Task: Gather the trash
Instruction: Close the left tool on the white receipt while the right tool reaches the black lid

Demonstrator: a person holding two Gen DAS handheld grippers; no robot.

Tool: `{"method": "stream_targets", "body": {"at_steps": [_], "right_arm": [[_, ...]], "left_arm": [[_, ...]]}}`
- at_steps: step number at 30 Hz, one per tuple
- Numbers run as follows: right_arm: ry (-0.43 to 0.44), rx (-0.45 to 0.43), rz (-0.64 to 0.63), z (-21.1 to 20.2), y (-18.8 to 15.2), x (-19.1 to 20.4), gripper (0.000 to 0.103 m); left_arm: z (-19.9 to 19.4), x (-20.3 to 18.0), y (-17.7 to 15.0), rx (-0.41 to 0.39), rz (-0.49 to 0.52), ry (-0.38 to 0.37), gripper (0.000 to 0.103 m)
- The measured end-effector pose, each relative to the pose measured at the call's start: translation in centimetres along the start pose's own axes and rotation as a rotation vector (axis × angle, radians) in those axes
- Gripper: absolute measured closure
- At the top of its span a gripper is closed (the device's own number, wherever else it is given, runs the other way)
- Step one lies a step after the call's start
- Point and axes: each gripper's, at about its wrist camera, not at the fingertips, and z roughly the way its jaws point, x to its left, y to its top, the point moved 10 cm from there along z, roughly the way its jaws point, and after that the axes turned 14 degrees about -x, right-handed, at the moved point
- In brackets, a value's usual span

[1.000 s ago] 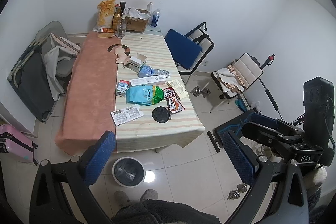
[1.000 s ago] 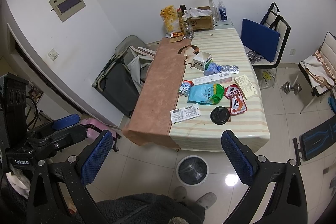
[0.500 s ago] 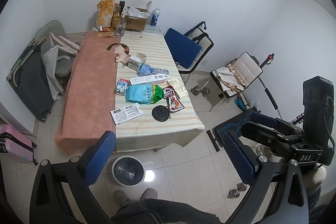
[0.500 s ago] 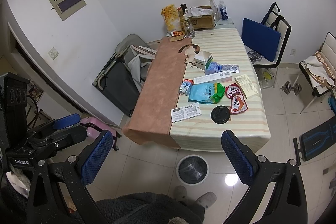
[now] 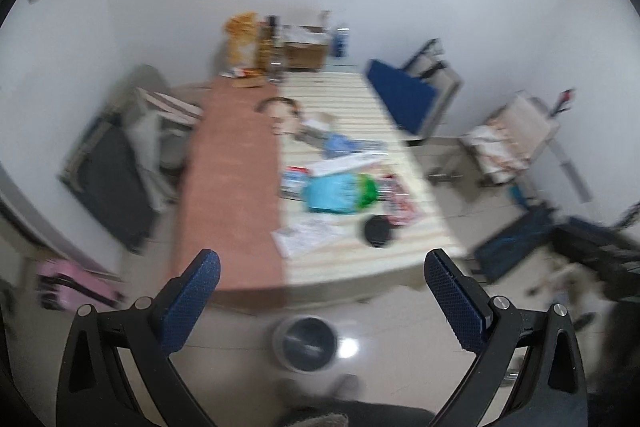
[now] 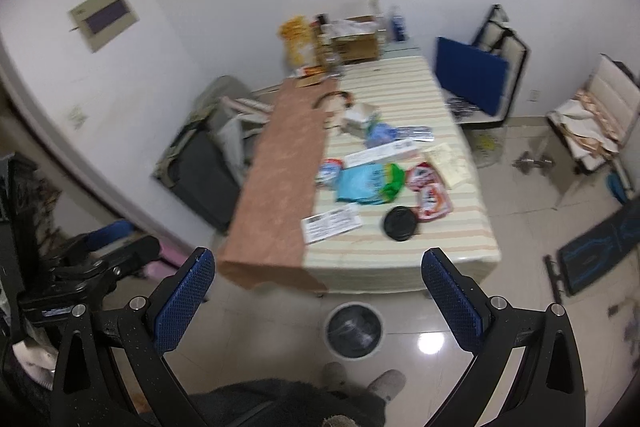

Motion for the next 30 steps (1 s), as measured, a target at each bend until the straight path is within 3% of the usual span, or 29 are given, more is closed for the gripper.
{"method": "stream_targets", "body": {"at_steps": [6, 11, 17, 22, 25, 30], "right_arm": [[-0.174, 0.088, 0.068, 5.4, -2.8, -4.9, 0.000], [-0.239, 0.226, 0.155, 12.2, -6.6, -9.6, 0.000], [-0.284, 0.371, 0.201, 23.0, -10.4, -15.2, 0.000], [-0.276, 0.522, 0.213, 31.5, -14.0, -18.4, 0.000], [-0.277, 0.574, 0.207, 35.2, -15.5, -19.8, 0.000], [-0.266, 0.628, 0.220, 38.5, -16.7, -21.3, 0.000]], "left_arm": [[7.9, 4.2, -3.8, 0.068, 0.132, 0.152, 0.000], [15.6, 5.8, -7.7, 0.216, 0.252, 0.165, 0.000], [25.5, 5.2, -11.4, 0.400, 0.433, 0.125, 0.000], [33.6, 3.1, -14.9, 0.560, 0.594, 0.027, 0.000], [36.8, 1.7, -16.9, 0.625, 0.699, -0.045, 0.000], [38.6, 0.5, -19.3, 0.717, 0.781, -0.155, 0.000]]}}
